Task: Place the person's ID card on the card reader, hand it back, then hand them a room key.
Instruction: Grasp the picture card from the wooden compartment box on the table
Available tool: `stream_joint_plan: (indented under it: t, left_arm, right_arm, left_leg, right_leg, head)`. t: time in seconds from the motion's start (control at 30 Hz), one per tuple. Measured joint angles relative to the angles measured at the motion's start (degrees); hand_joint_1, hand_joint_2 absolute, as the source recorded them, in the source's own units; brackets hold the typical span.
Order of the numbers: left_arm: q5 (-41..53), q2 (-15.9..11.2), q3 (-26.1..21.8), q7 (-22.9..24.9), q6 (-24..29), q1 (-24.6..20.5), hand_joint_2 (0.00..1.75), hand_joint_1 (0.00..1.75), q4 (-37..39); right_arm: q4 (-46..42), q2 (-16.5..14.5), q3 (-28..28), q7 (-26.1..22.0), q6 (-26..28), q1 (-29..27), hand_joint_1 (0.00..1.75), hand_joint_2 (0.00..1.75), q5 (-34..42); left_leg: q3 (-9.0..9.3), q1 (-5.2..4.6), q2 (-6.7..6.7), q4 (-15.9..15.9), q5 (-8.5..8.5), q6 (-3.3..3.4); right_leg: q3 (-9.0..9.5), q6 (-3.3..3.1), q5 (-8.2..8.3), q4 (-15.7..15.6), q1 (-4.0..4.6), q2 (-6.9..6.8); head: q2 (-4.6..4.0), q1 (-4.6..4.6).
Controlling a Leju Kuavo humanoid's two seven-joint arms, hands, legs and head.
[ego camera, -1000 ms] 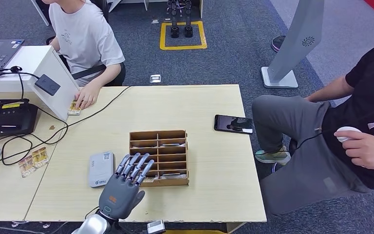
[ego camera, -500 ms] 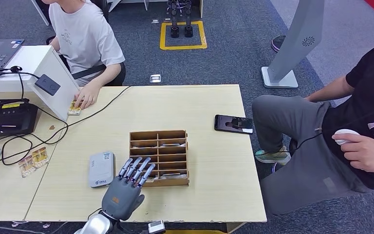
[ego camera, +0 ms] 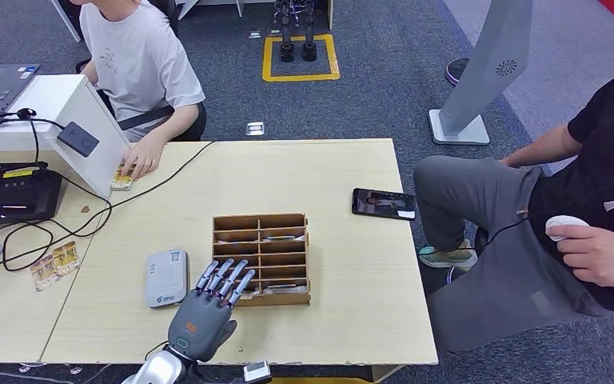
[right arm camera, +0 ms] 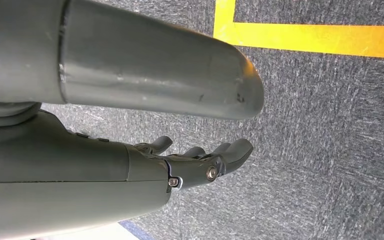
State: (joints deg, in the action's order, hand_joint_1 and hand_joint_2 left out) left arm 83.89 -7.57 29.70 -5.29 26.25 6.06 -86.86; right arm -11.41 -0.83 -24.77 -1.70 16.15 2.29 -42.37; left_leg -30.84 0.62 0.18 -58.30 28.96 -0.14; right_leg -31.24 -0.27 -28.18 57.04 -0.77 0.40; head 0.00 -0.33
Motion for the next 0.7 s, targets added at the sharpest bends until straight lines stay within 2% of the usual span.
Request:
stream_joint_plan:
  t: [0.7]
  left_arm:
    - [-0.33, -0.43, -0.75, 0.15, -0.96, -0.20, 1.75, 0.00, 0.46]
  right_arm:
    - [0.00, -0.02, -0.23, 0.00, -0.05, 0.00, 0.00, 0.00, -0.77]
  left_leg:
    - [0.00, 0.00, 0.00, 0.00, 0.00, 0.00]
  right_leg:
    - [0.00, 0.00, 0.00, 0.00, 0.00, 0.00]
  head:
    - [0.00, 0.00]
